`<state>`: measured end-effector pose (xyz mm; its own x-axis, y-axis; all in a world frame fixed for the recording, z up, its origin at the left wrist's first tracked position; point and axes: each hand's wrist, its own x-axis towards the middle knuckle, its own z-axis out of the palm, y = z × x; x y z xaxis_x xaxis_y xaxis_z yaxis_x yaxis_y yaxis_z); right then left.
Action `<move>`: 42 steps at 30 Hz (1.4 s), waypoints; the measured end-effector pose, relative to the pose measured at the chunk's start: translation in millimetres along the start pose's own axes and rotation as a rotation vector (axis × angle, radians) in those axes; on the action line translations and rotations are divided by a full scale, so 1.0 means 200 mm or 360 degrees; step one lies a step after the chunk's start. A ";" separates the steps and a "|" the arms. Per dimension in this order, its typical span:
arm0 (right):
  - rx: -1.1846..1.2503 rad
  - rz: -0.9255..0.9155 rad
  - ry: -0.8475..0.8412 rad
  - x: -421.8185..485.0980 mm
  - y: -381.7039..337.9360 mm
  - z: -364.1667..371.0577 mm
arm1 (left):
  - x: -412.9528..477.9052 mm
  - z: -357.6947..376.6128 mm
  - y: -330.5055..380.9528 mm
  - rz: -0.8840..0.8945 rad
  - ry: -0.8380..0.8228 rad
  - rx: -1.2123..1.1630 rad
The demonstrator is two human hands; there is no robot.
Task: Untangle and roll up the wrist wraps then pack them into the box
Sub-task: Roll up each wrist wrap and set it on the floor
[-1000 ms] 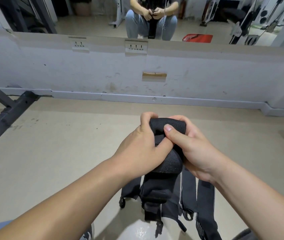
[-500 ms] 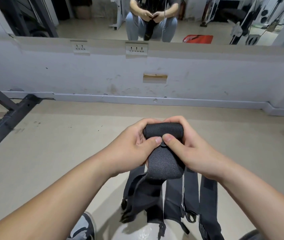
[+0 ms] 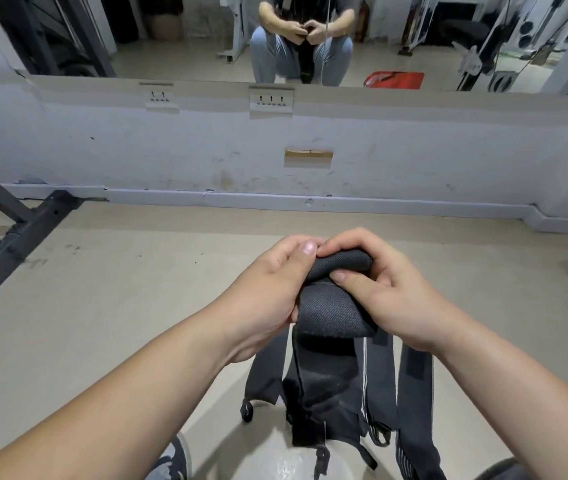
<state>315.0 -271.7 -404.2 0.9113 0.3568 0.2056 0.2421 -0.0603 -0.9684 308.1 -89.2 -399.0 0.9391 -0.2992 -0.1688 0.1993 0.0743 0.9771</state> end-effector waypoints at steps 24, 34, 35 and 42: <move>0.0063 0.0270 -0.0053 -0.05 -0.05 0.06 | -0.05 0.07 0.01 0.0191 0.0330 0.0215; 0.0157 0.0191 0.0056 -0.05 -0.03 0.07 | -0.06 -0.09 0.08 0.0093 -0.0154 0.0587; 0.0237 0.0209 0.0046 -0.05 -0.03 0.07 | -0.07 -0.10 0.07 0.0132 -0.0188 0.0579; 0.0827 0.0569 -0.0206 -0.03 -0.06 0.03 | -0.04 -0.09 0.04 0.0625 -0.0003 0.0553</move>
<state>304.6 -268.4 -394.8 0.8506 0.5096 -0.1297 -0.2914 0.2515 -0.9230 307.5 -70.1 -392.2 0.9238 -0.3141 0.2190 -0.2728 -0.1385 0.9521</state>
